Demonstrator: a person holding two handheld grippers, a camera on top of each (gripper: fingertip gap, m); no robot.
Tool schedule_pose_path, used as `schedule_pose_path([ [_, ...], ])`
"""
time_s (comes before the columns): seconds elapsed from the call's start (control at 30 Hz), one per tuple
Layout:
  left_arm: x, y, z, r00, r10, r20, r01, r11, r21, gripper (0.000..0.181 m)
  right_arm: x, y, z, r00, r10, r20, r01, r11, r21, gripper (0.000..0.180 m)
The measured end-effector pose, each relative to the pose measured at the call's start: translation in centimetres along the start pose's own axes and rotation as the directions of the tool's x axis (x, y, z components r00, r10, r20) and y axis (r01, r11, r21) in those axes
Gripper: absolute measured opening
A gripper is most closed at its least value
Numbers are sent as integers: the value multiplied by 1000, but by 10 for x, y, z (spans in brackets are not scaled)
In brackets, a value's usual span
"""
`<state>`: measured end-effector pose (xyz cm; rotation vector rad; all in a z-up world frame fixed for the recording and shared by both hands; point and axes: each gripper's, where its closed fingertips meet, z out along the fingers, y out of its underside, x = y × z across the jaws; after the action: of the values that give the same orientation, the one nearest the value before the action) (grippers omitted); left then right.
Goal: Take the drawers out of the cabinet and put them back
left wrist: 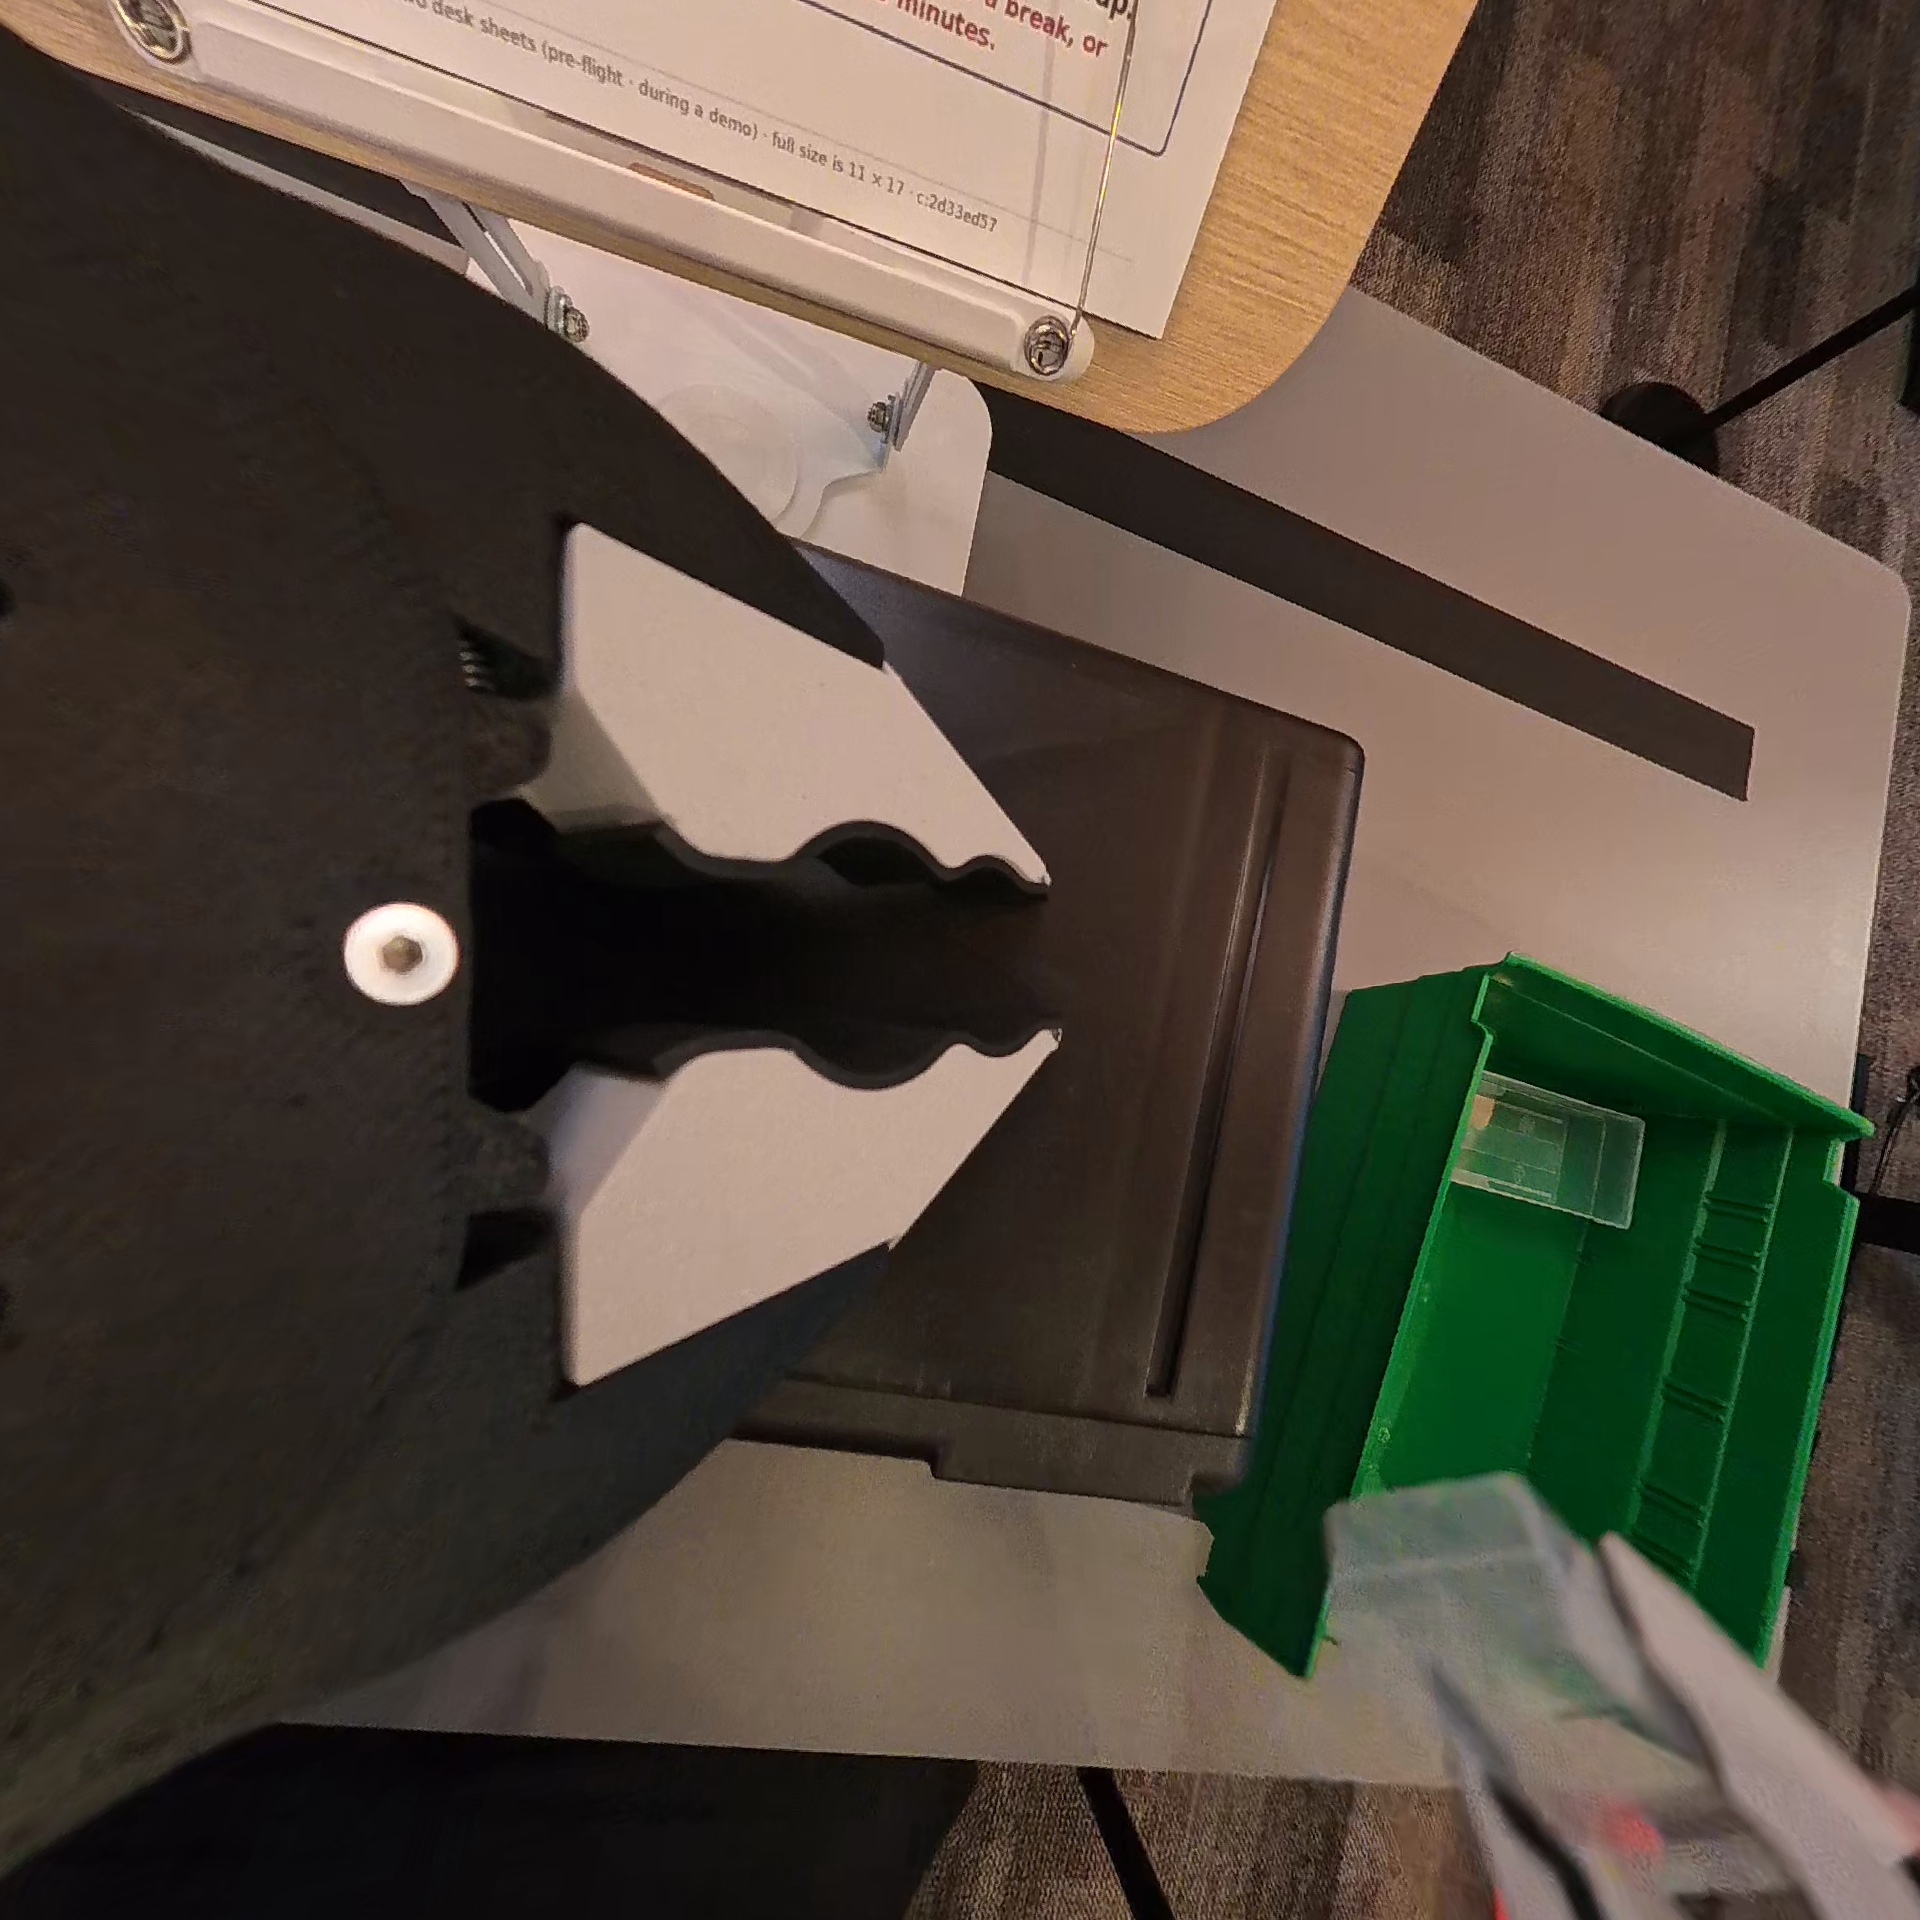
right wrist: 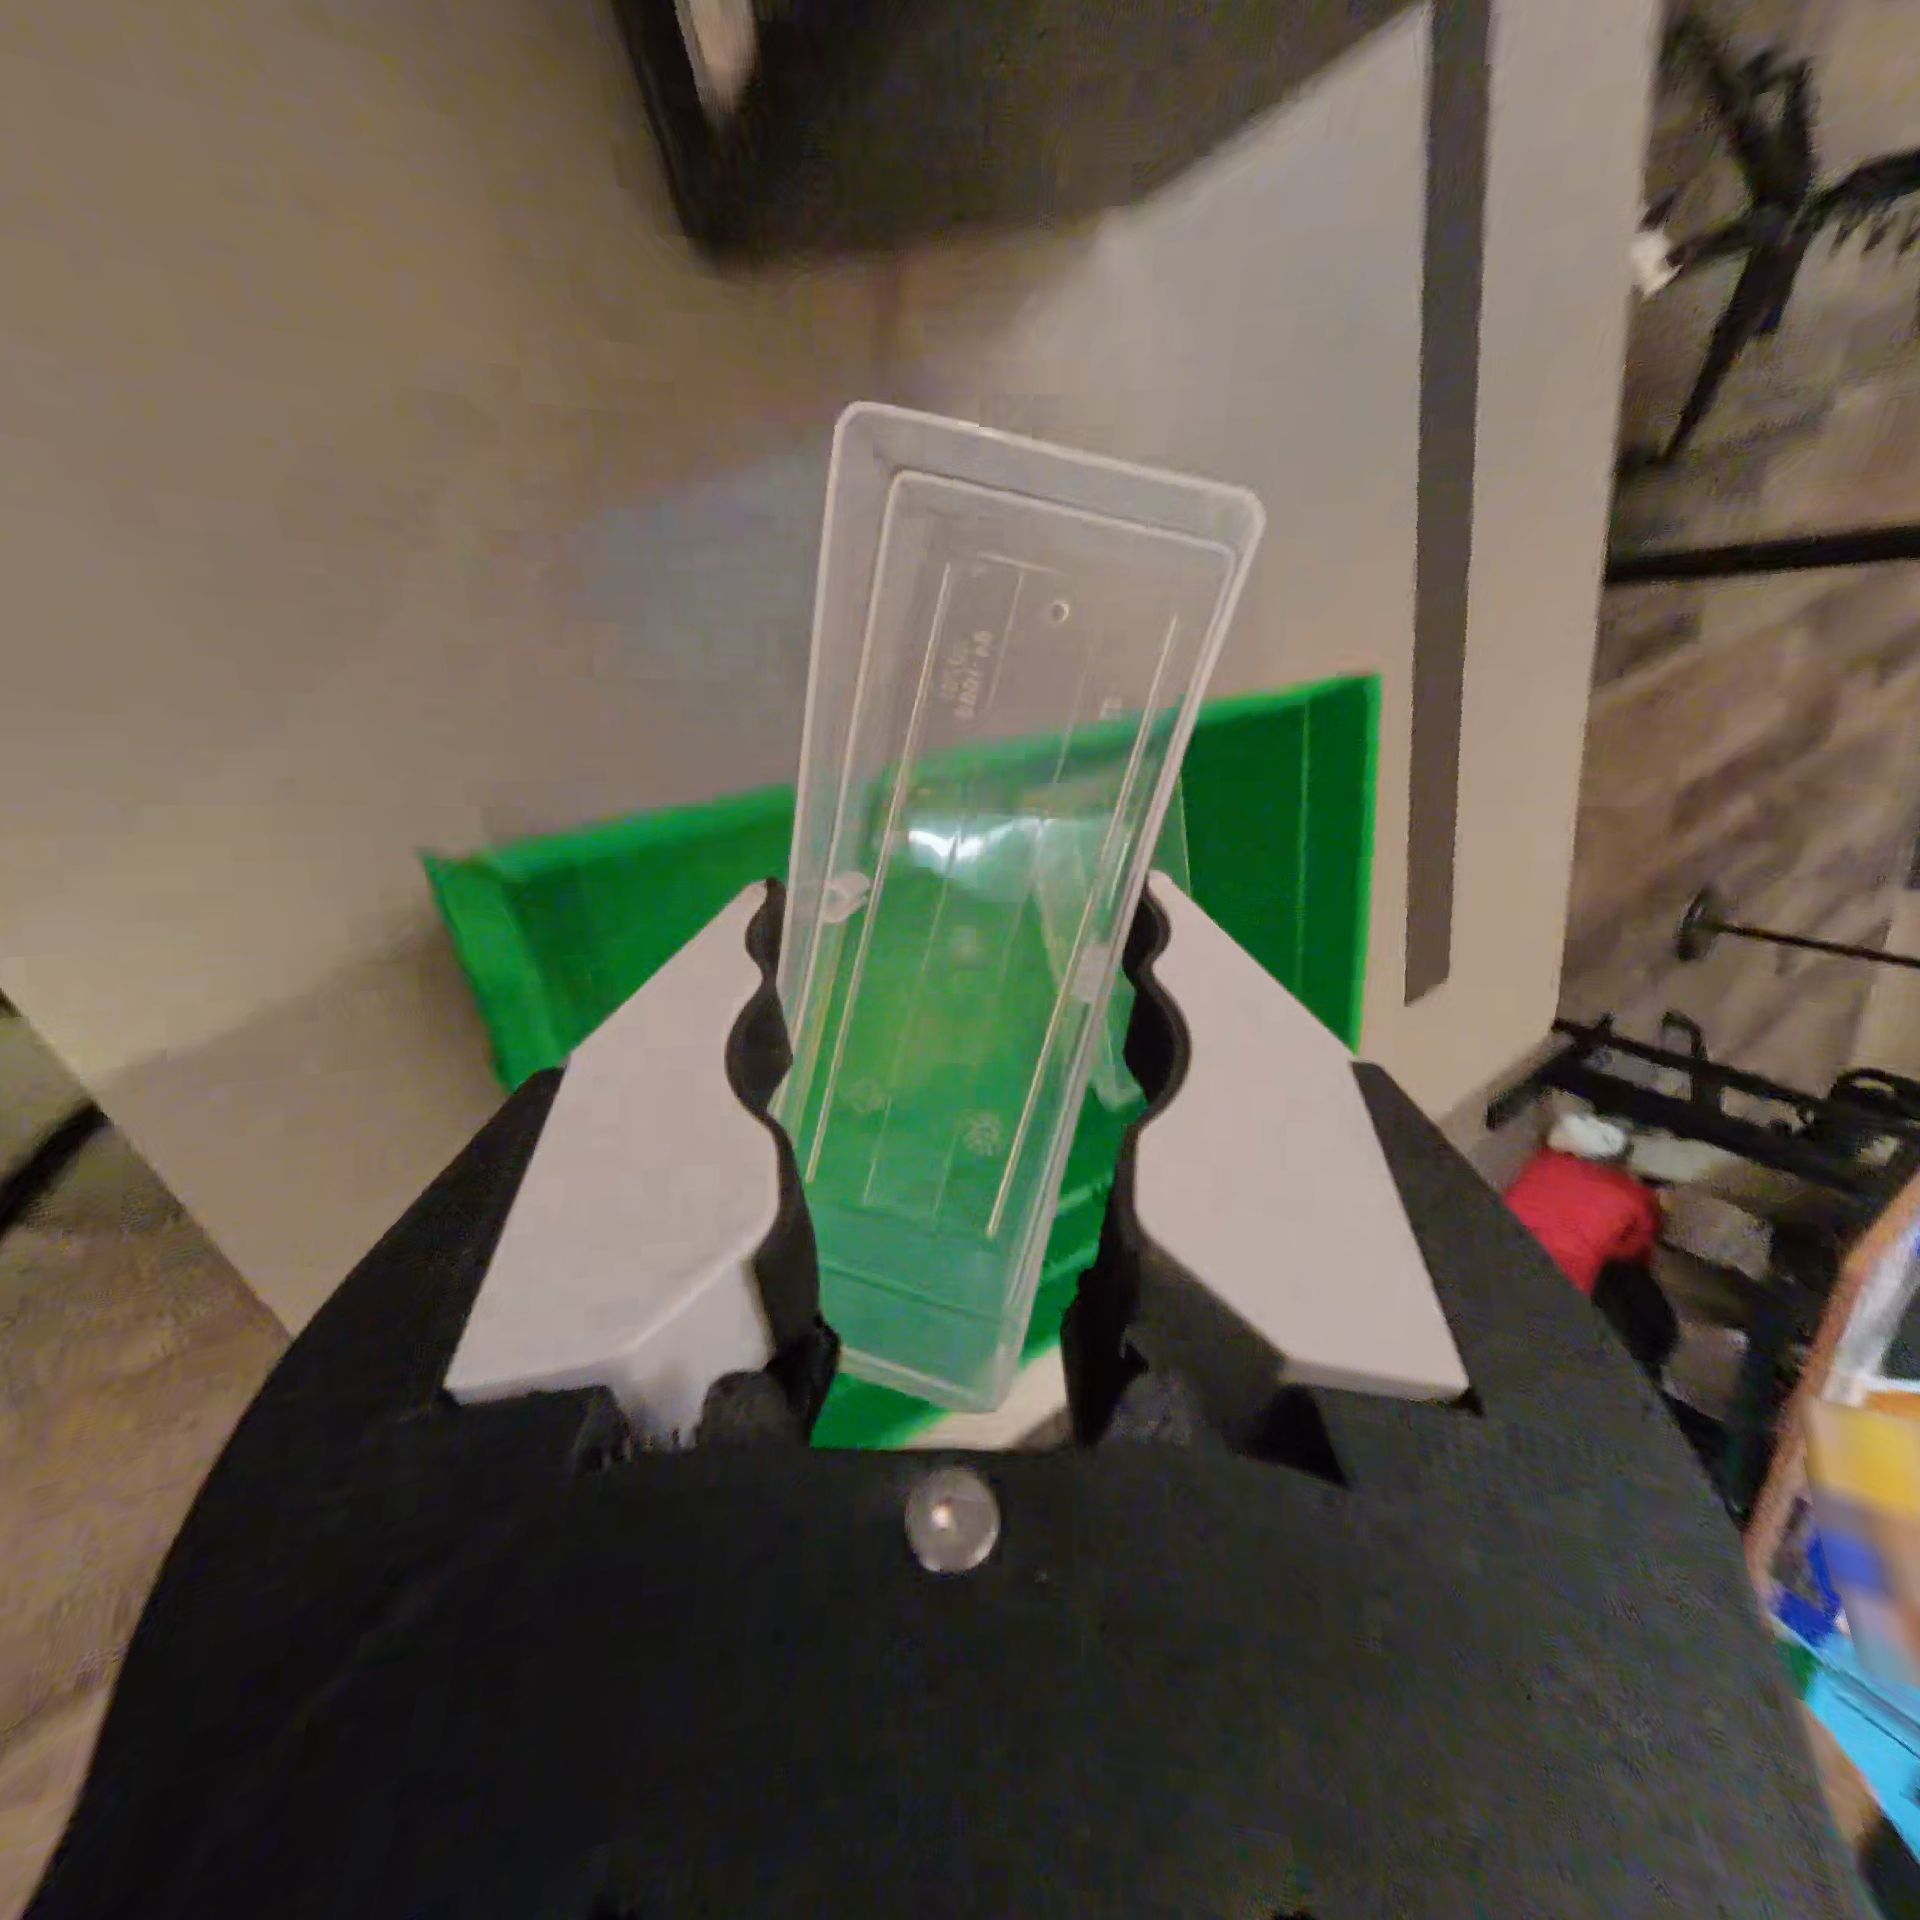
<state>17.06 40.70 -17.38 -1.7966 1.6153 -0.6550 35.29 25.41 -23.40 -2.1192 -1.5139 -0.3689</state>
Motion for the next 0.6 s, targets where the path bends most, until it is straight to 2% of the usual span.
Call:
schedule_pose_path([
  [0.1,0,0,0,1000,-1,-1,1,1000,0,20,14,56,25,998,-39,47,46,984,-170,64],
  [0.23,0,0,0,1000,1,0,-1,1000,0,20,9,97,71,984,-72,161,117,951,-287,65],
  [0.47,0,0,0,1000,2,-1,-2,1000,0,20,-2,119,126,964,-129,233,209,909,-361,69],
  [0.6,1,0,0,1000,3,-1,-3,1000,0,20,20,130,137,977,-155,147,204,879,-431,67],
])
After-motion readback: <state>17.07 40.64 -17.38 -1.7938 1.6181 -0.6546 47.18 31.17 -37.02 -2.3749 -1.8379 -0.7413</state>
